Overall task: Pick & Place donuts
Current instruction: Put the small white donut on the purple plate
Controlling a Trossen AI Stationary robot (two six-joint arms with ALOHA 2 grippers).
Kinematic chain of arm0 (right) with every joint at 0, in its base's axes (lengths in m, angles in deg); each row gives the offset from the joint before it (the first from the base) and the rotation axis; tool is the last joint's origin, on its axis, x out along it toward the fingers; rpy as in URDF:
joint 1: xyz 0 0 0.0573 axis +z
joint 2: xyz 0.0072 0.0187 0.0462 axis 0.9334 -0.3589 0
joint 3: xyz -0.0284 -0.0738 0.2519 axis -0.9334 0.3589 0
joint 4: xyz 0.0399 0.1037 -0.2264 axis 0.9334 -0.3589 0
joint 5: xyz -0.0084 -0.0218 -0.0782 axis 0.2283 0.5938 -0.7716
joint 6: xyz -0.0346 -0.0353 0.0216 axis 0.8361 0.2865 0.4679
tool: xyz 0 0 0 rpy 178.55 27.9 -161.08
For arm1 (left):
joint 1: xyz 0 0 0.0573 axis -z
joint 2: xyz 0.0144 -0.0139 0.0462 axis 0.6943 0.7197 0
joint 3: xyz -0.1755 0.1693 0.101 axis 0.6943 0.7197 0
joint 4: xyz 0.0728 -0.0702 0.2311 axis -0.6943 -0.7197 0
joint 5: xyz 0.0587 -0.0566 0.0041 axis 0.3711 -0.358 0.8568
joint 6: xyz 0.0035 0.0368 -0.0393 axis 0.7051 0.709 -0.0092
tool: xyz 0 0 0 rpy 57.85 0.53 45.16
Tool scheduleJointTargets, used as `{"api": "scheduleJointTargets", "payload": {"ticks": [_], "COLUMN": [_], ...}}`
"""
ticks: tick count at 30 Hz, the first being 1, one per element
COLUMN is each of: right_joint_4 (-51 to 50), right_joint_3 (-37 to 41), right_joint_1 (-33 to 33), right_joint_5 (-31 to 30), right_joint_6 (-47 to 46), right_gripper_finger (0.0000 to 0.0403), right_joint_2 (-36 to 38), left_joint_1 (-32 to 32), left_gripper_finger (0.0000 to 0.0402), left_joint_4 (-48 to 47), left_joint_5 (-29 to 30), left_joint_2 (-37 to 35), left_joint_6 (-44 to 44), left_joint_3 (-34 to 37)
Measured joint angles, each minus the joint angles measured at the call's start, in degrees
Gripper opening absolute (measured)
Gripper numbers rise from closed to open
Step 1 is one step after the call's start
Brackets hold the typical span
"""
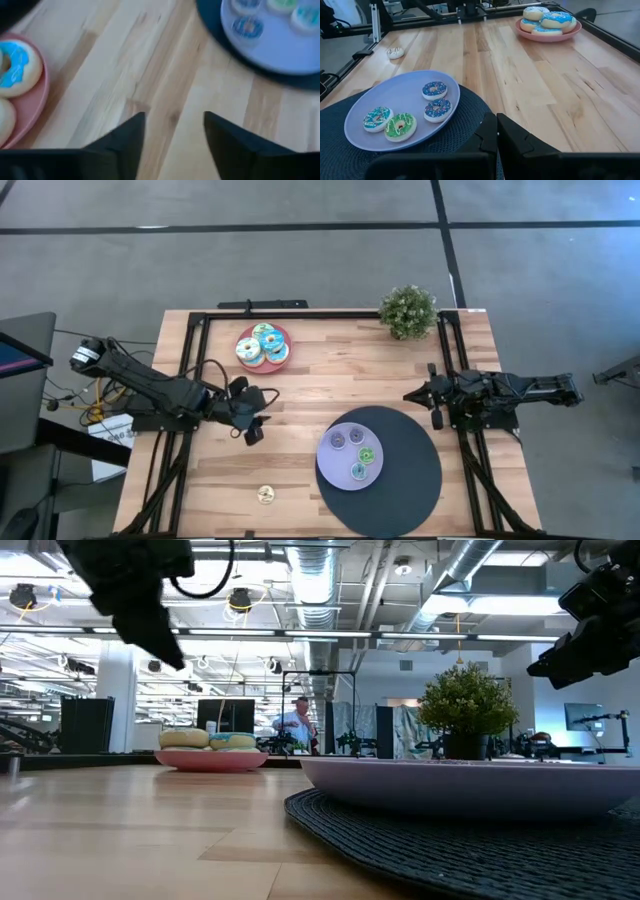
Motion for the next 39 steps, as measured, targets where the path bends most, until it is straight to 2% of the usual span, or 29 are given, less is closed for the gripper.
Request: {"api": "scheduleJointTargets", "payload": {"ticks": [4, 8, 11, 15, 19, 22, 24, 26, 30, 33, 36, 39], "right_joint_4": [0.0, 0.0, 0.0, 0.0, 0.0, -0.09, 0.02, -0.15, 0.0, -0.02, -0.02, 0.0], "right_joint_3": [0.0, 0.0, 0.0, 0.0, 0.0, -0.02, -0.04, -0.04, -0.04, -0.04, -0.04, -0.04], "right_joint_1": [0.0, 0.0, 0.0, 0.0, 0.0, 0.0, 0.0, 0.0, 0.0, -0.01, 0.0, -0.01], "right_joint_5": [0.0, 0.0, -0.02, -0.02, -0.02, -0.02, -0.02, -0.04, -0.03, -0.04, -0.02, -0.02], "right_joint_6": [0.0, 0.0, 0.0, 0.0, -0.02, -0.02, -0.02, -0.02, -0.02, -0.02, -0.02, -0.02], "right_gripper_finger": [0.0, 0.0, 0.0, 0.0, 0.0, 0.0, 0.0, 0.0, 0.0, 0.0, 0.0, 0.0], "right_joint_2": [0.0, 0.0, 0.0, 0.0, 0.0, 0.0, 0.02, 0.0, 0.0, 0.0, 0.0, 0.0], "left_joint_1": [-0.6, -0.53, -0.49, 0.33, 5.3, 10.62, 13.38, 15.55, 17.9, 18.64, 18.68, 18.58], "left_gripper_finger": [0.0257, 0.0297, 0.0309, 0.0311, 0.0311, 0.0311, 0.0311, 0.0311, 0.0311, 0.0311, 0.0311, 0.0311], "left_joint_4": [5.91, 12.17, 17.78, 24.47, 26.18, 19.3, 10.04, -0.12, -19.53, -30.3, -35.85, -35.82], "left_joint_5": [0.74, -1.44, -3.8, -3.77, -1.27, 4.05, 6.97, 7.62, 1.73, -4.44, -8.34, -11.41], "left_joint_2": [0.0, -0.02, 0.0, 0.0, 3.78, 10.99, 16.57, 22.51, 33.47, 40.53, 45.05, 47.38], "left_joint_6": [-2.21, -1.99, -2.53, -9.36, -11.17, -10.3, -10.74, -14.76, -26.95, -36.13, -43.12, -47.97], "left_joint_3": [0.0, 0.0, 0.0, -0.04, -4.55, -12.69, -19.42, -26.47, -38.62, -44.8, -47.9, -48.15]}}
